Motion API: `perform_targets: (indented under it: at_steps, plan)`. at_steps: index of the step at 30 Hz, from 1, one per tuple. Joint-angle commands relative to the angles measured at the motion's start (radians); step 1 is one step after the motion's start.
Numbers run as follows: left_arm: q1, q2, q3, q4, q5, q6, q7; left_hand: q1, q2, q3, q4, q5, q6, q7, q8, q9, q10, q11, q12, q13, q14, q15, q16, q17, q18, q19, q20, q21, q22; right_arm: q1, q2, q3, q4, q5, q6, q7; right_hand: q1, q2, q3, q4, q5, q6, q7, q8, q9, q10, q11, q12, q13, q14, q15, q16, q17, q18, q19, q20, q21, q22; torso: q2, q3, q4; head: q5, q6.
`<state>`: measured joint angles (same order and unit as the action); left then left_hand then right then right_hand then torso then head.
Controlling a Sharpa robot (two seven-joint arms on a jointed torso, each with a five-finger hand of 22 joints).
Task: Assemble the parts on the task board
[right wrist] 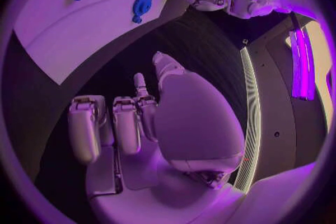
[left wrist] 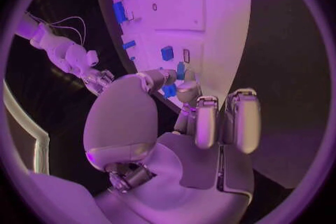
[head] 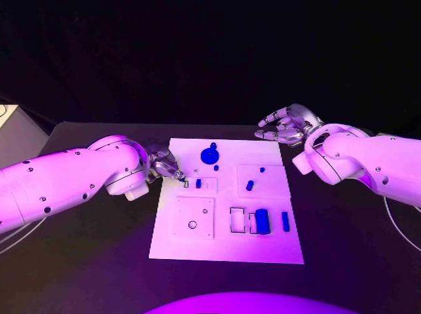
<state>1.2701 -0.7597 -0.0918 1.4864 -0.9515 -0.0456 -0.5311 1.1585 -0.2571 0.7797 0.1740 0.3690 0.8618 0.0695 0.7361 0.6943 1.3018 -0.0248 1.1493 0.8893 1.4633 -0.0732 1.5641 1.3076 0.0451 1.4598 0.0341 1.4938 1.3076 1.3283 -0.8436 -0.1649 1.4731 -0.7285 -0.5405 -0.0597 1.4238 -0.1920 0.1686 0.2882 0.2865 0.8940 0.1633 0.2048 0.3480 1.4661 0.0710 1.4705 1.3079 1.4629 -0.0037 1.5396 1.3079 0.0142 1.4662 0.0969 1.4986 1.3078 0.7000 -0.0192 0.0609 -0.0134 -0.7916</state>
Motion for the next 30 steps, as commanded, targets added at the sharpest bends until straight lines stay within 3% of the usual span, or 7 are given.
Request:
perform_targets:
  at_steps: [1,19,30]
  plan:
    - [-0.004,0.006,-0.003,0.011,-0.058,-0.027,-0.002,-0.003,0.010,0.139,-0.145,0.006,0.023,-0.018,0.006,0.096,0.008,-0.001,0.008,0.003,0.106,-0.008,0.004,0.259,-0.008,0.019,-0.003,0.003,0.114,-0.001,0.000,0.000,0.002,-0.014,0.015,0.013,-0.008,-0.001,0.007,-0.001,0.000,-0.007,-0.002,0.007,0.000,0.010,0.006,-0.006,0.171,0.084,0.006,-0.004,0.164,0.006,0.067,0.008,-0.006,0.211,0.002,0.0000,-0.0006,0.001,-0.001]
    - [-0.008,0.036,-0.011,0.006,-0.090,-0.008,-0.001,-0.006,0.010,0.140,-0.145,0.009,0.025,-0.019,0.006,0.097,0.013,-0.001,0.013,0.010,0.107,-0.009,0.005,0.261,-0.009,0.023,-0.004,0.006,0.120,-0.002,0.000,0.000,0.001,-0.021,0.034,0.009,-0.010,-0.001,0.007,-0.001,0.001,-0.007,-0.002,0.007,0.000,0.011,0.006,-0.005,0.172,0.084,0.006,-0.003,0.167,0.006,0.068,0.008,-0.005,0.211,0.002,0.0025,-0.0014,0.001,-0.006]
    - [-0.008,0.041,-0.014,-0.003,-0.111,0.016,-0.015,-0.008,0.009,0.142,-0.147,0.013,0.026,-0.020,0.007,0.097,0.014,-0.002,0.015,0.013,0.107,-0.009,0.006,0.261,-0.010,0.024,-0.005,0.007,0.122,-0.002,-0.001,0.000,0.002,-0.022,0.030,0.012,-0.010,-0.001,0.007,-0.001,0.001,-0.007,-0.002,0.007,0.000,0.011,0.006,-0.005,0.172,0.084,0.006,-0.003,0.167,0.006,0.068,0.008,-0.005,0.211,0.002,0.0004,-0.0006,0.001,-0.010]
